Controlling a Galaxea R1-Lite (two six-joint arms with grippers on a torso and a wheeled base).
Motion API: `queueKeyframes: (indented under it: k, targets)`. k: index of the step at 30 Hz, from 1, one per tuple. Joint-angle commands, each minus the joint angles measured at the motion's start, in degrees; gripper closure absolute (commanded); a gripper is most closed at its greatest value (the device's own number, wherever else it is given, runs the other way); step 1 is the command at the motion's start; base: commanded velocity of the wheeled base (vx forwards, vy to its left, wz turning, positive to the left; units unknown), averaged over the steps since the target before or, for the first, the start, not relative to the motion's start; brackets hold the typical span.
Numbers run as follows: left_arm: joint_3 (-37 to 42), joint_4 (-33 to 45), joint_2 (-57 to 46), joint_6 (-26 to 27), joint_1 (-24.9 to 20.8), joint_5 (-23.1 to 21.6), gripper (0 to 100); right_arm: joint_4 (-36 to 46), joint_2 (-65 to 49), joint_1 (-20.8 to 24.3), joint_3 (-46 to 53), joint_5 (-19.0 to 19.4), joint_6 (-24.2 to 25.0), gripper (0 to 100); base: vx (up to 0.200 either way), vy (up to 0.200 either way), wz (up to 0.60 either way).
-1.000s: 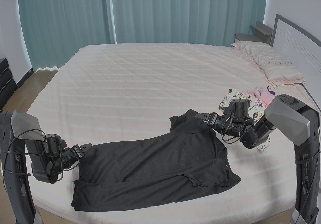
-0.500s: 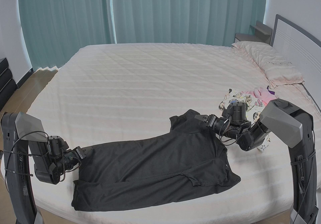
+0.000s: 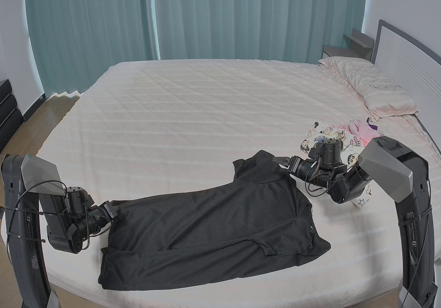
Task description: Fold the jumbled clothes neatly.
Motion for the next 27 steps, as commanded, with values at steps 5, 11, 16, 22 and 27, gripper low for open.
queueKeyframes:
  k: [5,11,16,22,27]
  targets:
    - [1.8,-2.0,-1.1,-0.4,0.0,0.0,100,11.9,0.8,0.4,-10.1,-0.2,-2.0,0,0.000,0.000,0.00]
    - [3.2,-6.5,-1.0,-2.9,0.0,-0.6,100,17.2,5.5,0.7,-17.0,-4.7,-6.0,0,0.000,0.000,0.00]
    - [3.4,-6.6,-1.1,-3.0,-0.1,-0.6,100,17.6,6.9,1.0,-17.4,-4.7,-6.6,0,0.000,0.000,0.00]
    - [3.4,-6.6,-1.2,-3.0,0.0,-0.4,100,17.6,8.0,1.5,-17.6,-4.7,-8.2,0,0.000,0.000,0.00]
    - [3.4,-6.6,-1.2,-3.0,0.0,-0.4,100,17.1,7.4,1.0,-17.7,-5.1,-8.1,100,0.000,0.000,0.00]
